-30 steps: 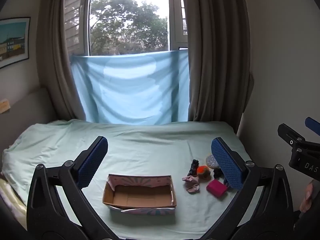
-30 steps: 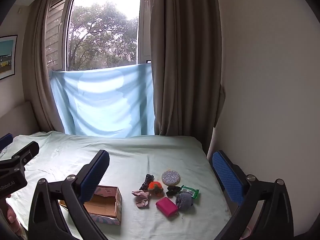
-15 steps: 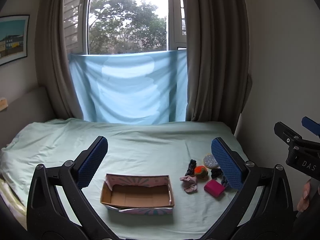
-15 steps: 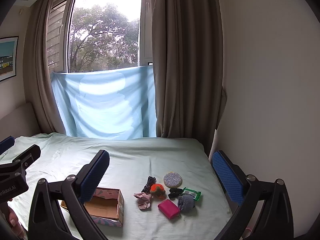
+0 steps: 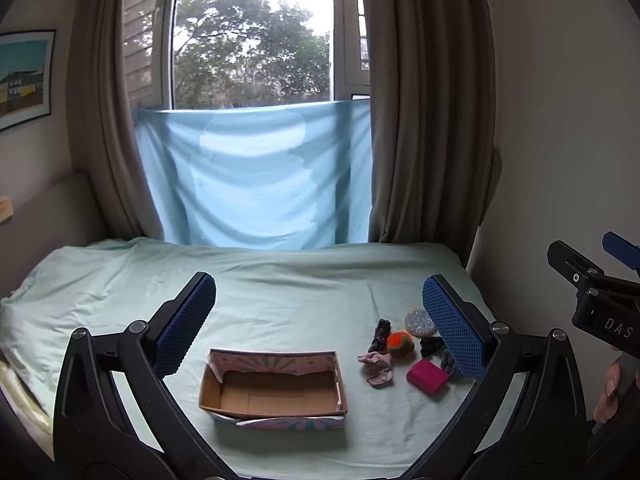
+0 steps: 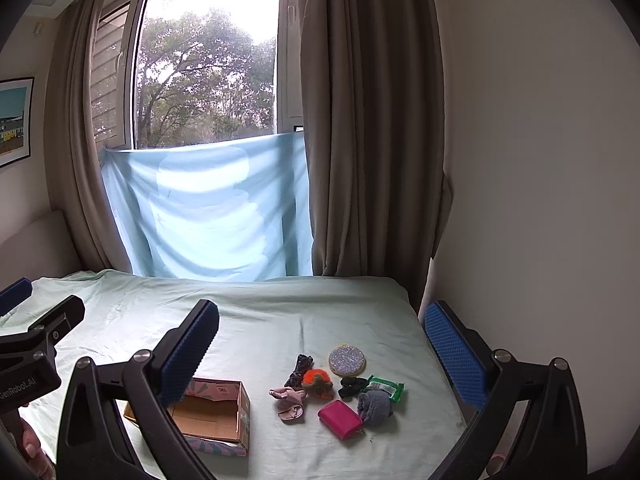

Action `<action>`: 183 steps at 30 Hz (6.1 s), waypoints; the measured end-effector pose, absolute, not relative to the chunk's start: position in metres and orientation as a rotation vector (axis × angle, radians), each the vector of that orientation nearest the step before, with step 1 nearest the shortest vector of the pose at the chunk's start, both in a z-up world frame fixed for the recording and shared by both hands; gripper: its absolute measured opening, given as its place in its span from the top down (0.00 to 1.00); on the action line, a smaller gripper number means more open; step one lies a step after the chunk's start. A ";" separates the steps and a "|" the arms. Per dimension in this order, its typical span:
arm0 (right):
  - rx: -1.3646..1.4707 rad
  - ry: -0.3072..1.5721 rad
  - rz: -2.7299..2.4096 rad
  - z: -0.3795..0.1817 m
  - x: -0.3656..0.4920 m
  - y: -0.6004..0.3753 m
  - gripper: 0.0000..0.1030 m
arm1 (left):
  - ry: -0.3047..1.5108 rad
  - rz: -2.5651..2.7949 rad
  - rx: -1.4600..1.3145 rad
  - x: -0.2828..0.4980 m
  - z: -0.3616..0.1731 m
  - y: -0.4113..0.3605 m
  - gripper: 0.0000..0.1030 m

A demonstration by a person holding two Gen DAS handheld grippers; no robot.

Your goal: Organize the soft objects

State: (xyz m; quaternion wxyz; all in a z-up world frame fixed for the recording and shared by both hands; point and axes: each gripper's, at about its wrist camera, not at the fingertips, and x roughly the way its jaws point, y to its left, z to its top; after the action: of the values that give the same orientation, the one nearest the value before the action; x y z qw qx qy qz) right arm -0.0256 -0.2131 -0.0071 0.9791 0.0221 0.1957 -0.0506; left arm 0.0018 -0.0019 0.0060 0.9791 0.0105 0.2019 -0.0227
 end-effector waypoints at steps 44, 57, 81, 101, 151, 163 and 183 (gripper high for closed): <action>0.032 0.396 -0.091 -0.007 -0.014 -0.208 0.00 | 0.425 -0.054 0.000 0.018 0.003 -0.001 0.00; 0.035 0.501 -0.116 -0.040 0.026 -0.243 0.00 | 0.583 -0.068 -0.028 0.084 -0.046 -0.041 0.00; 0.100 0.829 -0.195 -0.300 0.161 -0.358 0.00 | 0.941 -0.081 -0.032 0.234 -0.339 -0.152 0.00; 0.280 0.982 -0.228 -0.473 0.223 -0.362 0.07 | 1.049 -0.038 0.008 0.307 -0.507 -0.166 0.13; 0.138 0.751 -0.051 -0.165 0.126 -0.243 0.52 | 0.795 -0.047 -0.150 0.164 -0.167 -0.004 0.78; 0.168 0.844 0.077 -0.162 0.141 -0.077 0.52 | 0.900 -0.018 -0.139 0.169 -0.187 0.149 0.78; 0.187 1.356 0.085 -0.354 0.243 0.025 0.52 | 1.340 -0.108 -0.031 0.249 -0.373 0.195 0.78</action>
State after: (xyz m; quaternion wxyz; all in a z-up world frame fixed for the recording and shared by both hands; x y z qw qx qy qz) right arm 0.2433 0.0253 -0.3545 0.7738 0.0863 0.6263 0.0393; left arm 0.2490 0.1946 -0.3735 0.7822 -0.0141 0.6208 -0.0500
